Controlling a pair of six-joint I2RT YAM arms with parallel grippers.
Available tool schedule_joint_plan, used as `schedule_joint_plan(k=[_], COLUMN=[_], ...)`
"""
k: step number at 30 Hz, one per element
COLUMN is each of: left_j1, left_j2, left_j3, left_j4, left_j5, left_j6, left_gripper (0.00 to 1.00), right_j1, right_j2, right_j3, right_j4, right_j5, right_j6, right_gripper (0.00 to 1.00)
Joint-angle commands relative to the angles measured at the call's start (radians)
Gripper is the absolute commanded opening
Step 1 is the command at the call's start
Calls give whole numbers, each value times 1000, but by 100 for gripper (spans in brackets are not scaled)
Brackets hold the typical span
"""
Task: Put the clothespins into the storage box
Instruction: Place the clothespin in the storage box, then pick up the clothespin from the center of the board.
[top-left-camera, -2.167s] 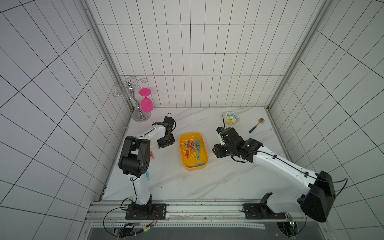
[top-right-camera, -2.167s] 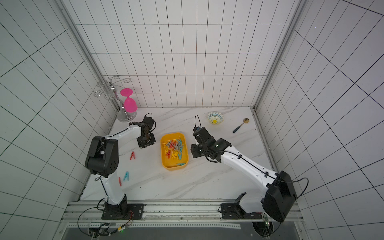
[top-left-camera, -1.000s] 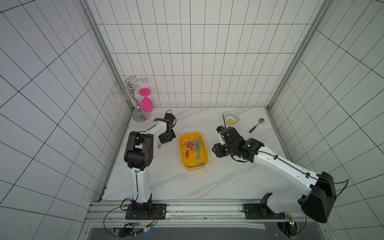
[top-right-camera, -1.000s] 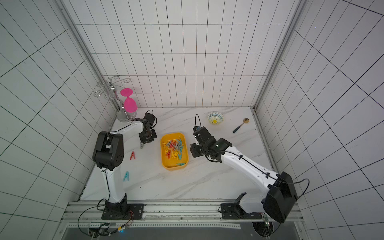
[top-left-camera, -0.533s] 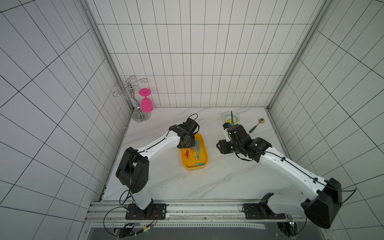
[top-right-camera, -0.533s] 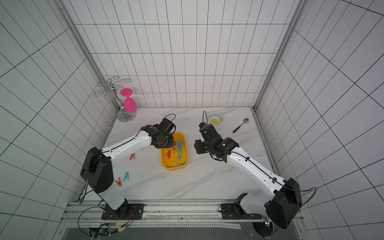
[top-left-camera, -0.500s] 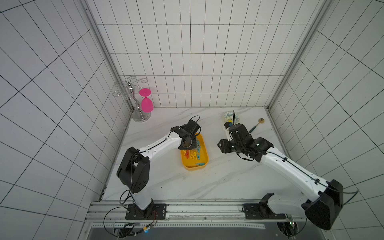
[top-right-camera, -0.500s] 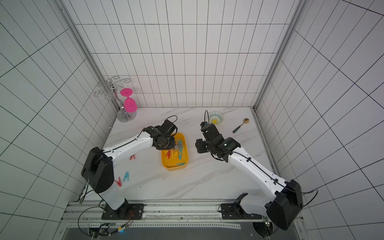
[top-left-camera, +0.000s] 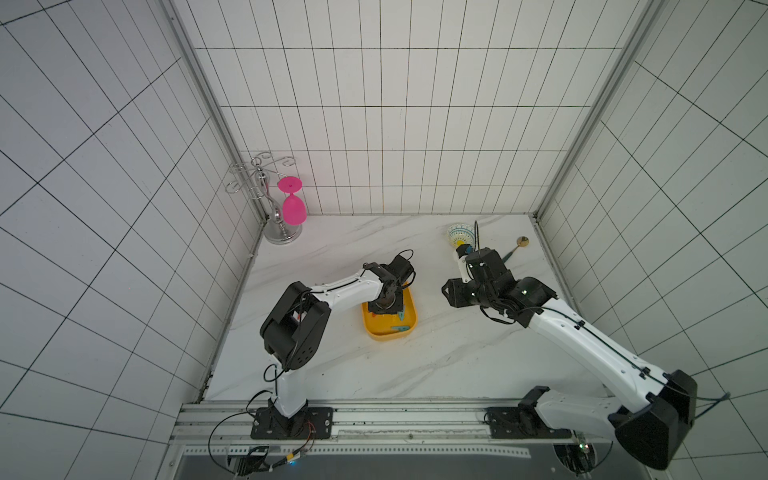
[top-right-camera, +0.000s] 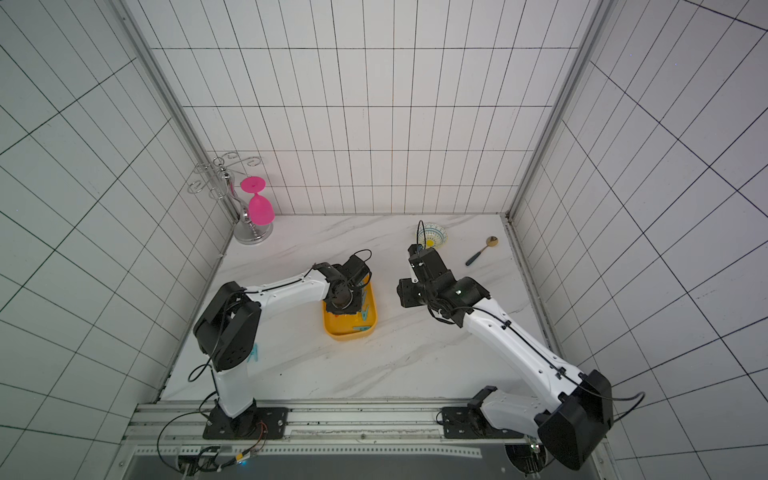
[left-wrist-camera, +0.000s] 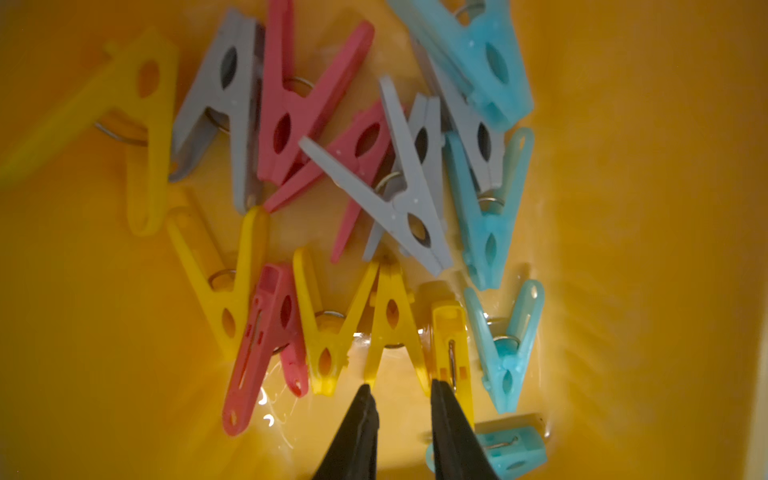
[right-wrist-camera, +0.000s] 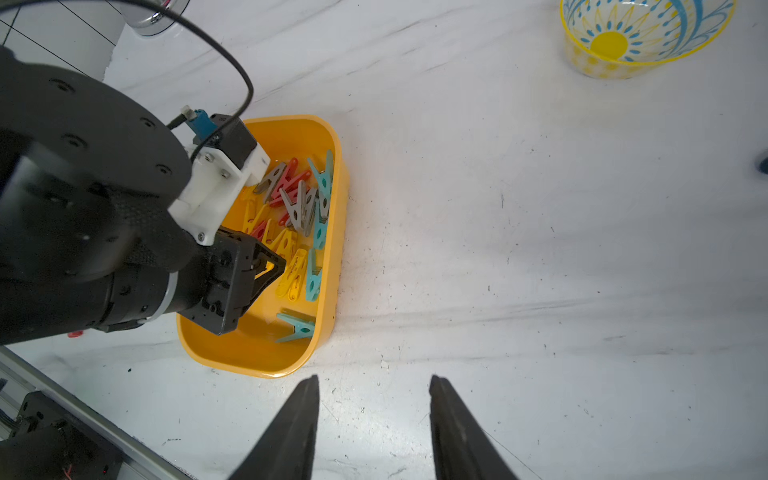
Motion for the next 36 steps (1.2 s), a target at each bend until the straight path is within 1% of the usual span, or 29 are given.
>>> schedule_joint_plan(k=[1,3,7,9,11,14,17,24,30,36], left_j1=[47,99,257,345,425,495,528,585,593,608], left_j2=[-110,-167,-249,-271,-293,-281,-233,-136,-66,1], left_j3=[10,-1,-44,-81,-133,-164,-155,-145,-133,-86], left_j4=[-2,-7,-41,-47,-27,-17,-43,-23,-1,0], left_j5=[25,54,36,51,42,-14,-66,-70,-67,-73], left_j6=[3,6,12,24,22,18,22,21,13,15], left_gripper=[31,34,40,40,40,40,42,42,42,42], right_j1=[-5,-5,-4,-2,3,12,35,58,59,58], right_j2=[-13,-5,9,20,27,44,66,86,77,78], right_j3=[-24,-18,-9,-5,-6,-8,9,32,44,57], right_j4=[-14,-14,-13,-13,-5,15,16,15,15,14], right_j5=[18,12,2,-13,-24,-36,-32,-29,-21,-29], right_j6=[-12,-15,-21,-26,-26,-21,-30,-41,-45,-46], right_gripper=[47,47,47,47,47,47,47,47,47,47])
